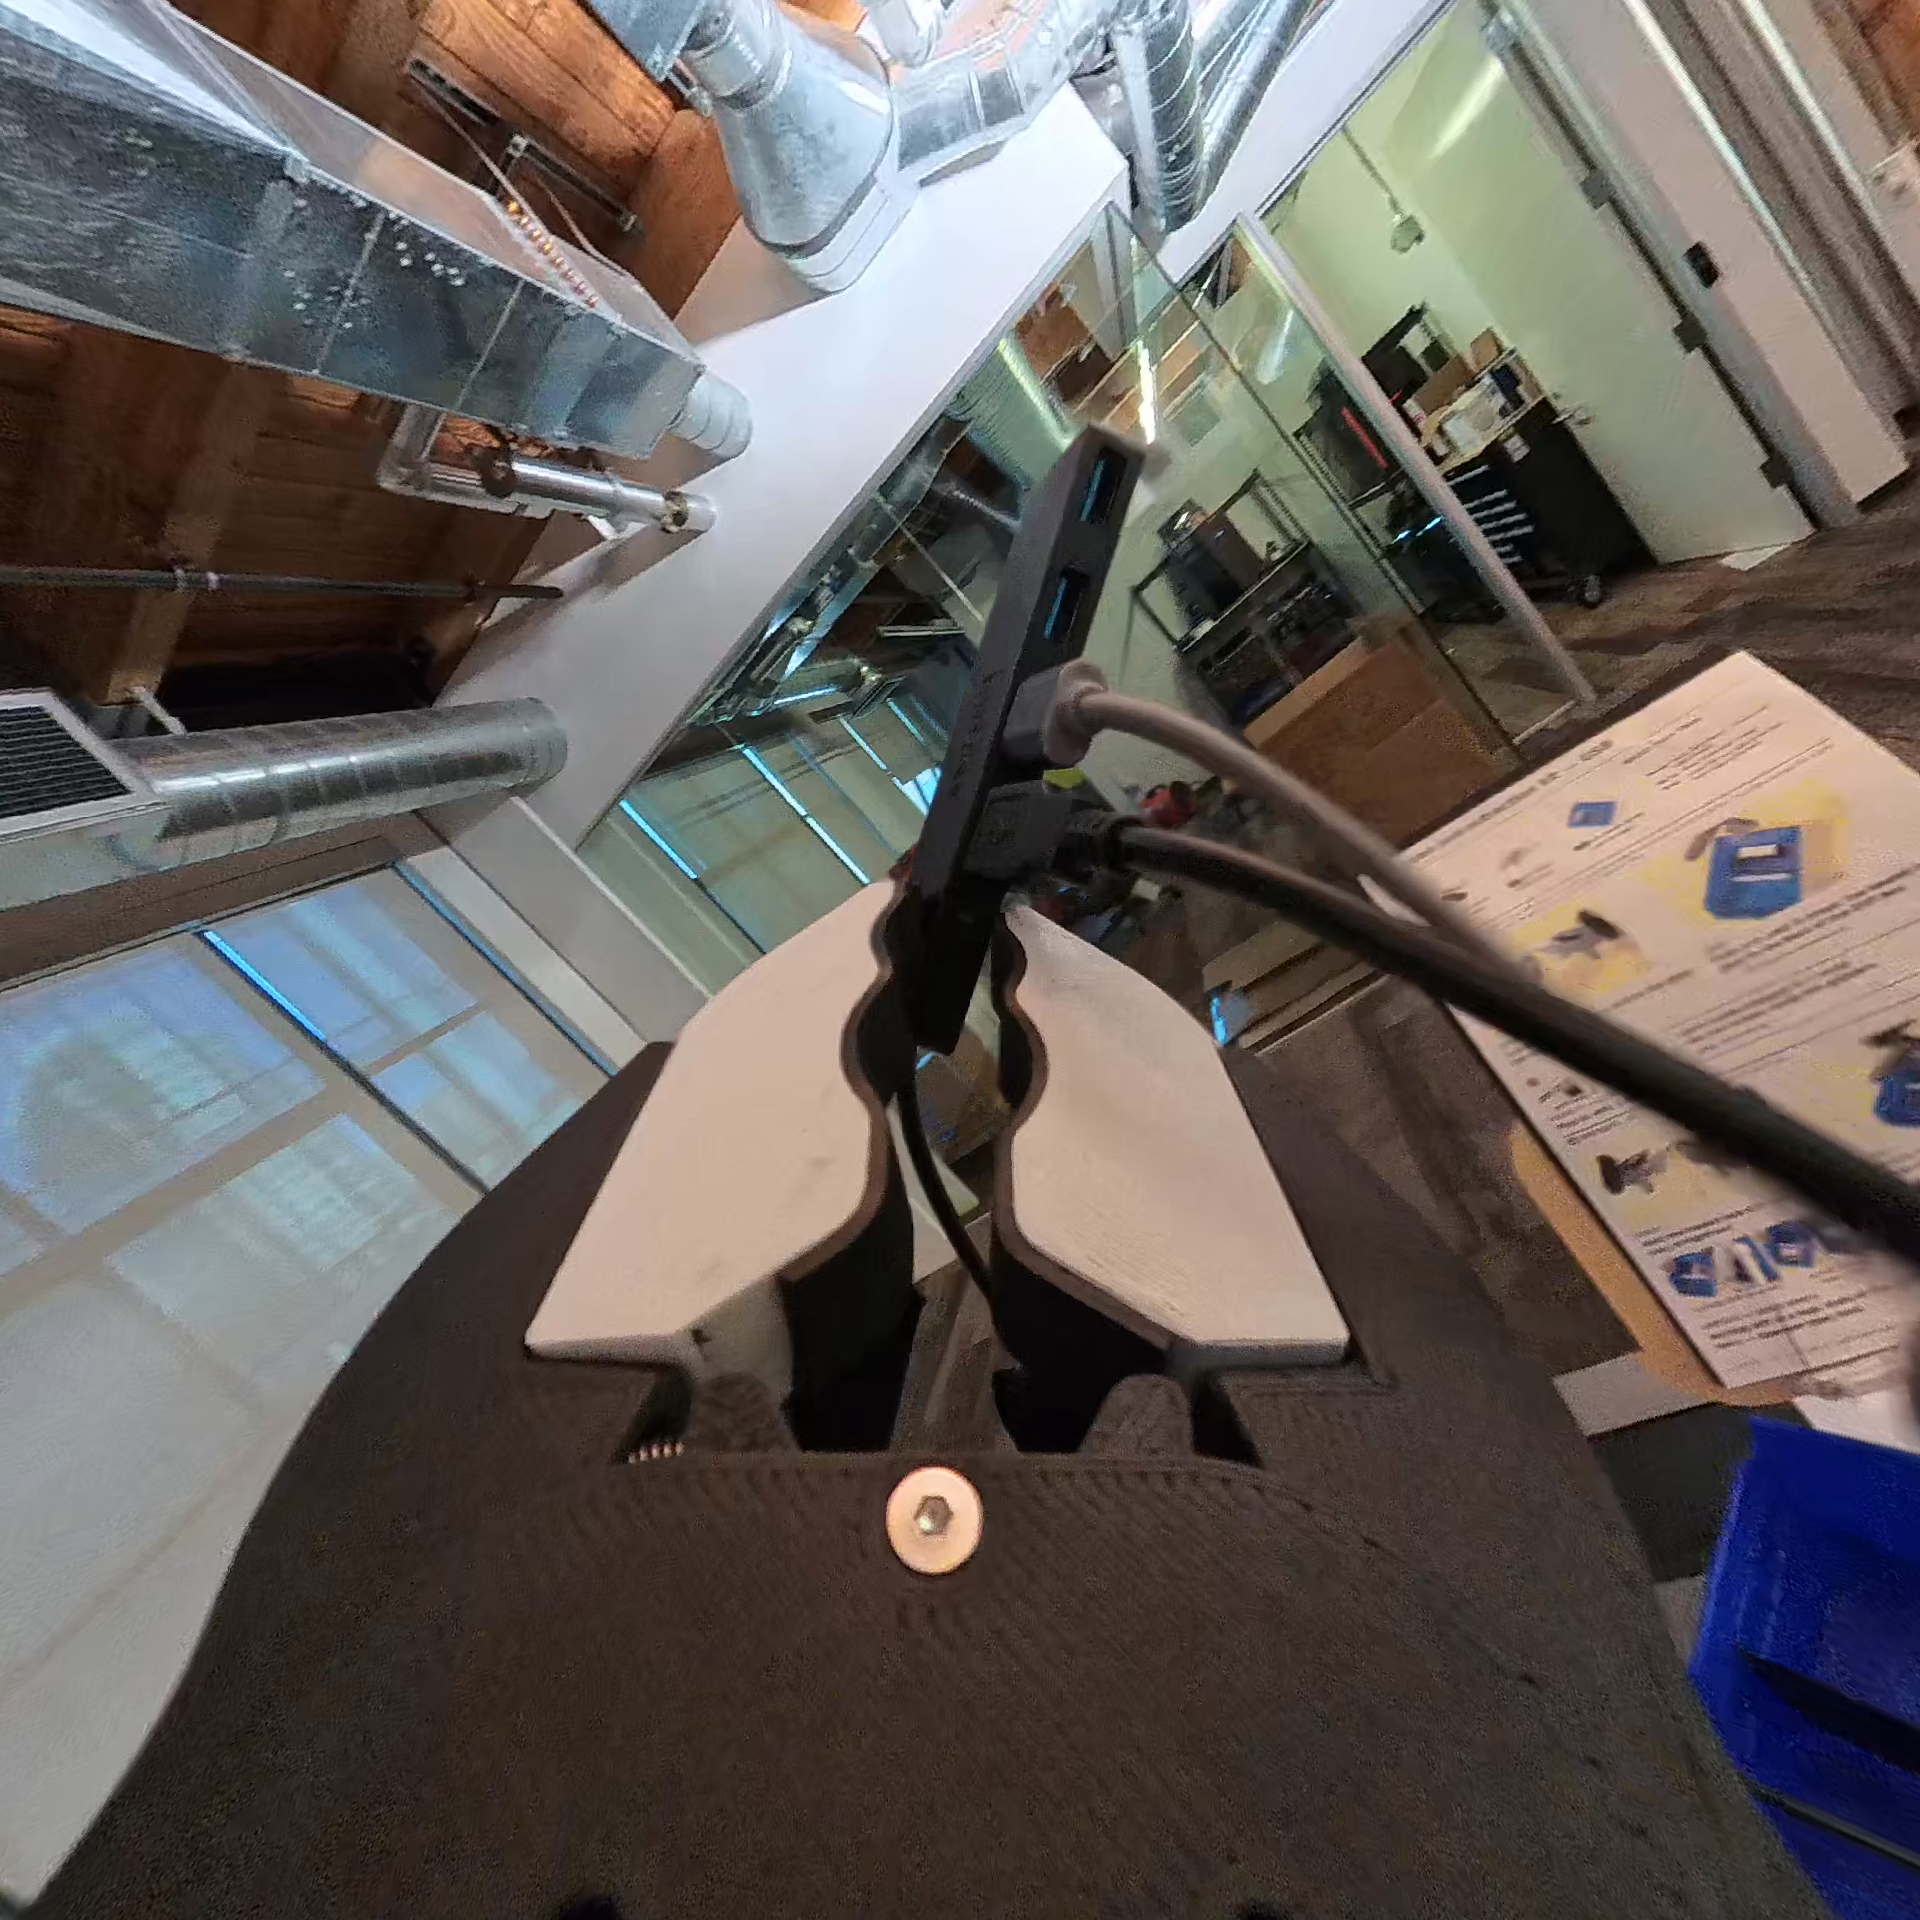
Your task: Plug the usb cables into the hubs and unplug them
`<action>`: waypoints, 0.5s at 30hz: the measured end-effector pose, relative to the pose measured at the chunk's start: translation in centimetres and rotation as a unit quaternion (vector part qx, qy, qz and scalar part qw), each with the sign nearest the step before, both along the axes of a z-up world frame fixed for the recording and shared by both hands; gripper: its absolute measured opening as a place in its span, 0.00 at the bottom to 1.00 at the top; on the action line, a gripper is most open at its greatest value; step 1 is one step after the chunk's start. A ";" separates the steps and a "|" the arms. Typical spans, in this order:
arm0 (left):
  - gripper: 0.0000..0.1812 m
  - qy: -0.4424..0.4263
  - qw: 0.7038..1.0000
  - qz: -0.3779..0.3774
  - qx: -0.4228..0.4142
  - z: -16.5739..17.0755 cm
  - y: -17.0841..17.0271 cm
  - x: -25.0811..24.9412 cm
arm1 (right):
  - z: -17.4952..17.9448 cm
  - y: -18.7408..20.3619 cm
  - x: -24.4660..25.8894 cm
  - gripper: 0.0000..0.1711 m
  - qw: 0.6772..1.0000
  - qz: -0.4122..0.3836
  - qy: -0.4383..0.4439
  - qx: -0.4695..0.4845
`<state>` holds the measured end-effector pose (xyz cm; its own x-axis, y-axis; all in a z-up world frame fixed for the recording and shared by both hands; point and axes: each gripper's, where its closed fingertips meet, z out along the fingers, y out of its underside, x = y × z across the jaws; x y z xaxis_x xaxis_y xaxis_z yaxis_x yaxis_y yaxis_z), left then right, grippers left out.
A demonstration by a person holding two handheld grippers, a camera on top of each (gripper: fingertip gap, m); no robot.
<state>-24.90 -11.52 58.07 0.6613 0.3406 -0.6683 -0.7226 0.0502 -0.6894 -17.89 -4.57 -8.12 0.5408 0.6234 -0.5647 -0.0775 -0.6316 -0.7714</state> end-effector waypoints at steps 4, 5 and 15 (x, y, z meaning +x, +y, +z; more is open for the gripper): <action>0.06 0.003 0.999 0.034 0.013 2.2 -3.7 -2.0 | 0.9 1.6 0.7 0.43 0.996 -0.048 0.036 -0.065; 0.07 -0.002 0.999 0.037 0.014 2.8 -4.5 -2.4 | 0.8 2.3 1.0 0.43 0.995 -0.068 0.028 -0.072; 0.06 -0.026 0.998 0.053 0.003 4.0 -8.7 -4.3 | -2.9 6.5 -3.2 0.45 0.971 -0.128 -0.115 -0.168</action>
<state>-29.21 -20.23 62.07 0.6552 0.4141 -0.6319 -0.6875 -0.0200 -0.7259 -21.12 1.93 -11.00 0.7897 0.2537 -0.5586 -0.1146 -0.8335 -0.5405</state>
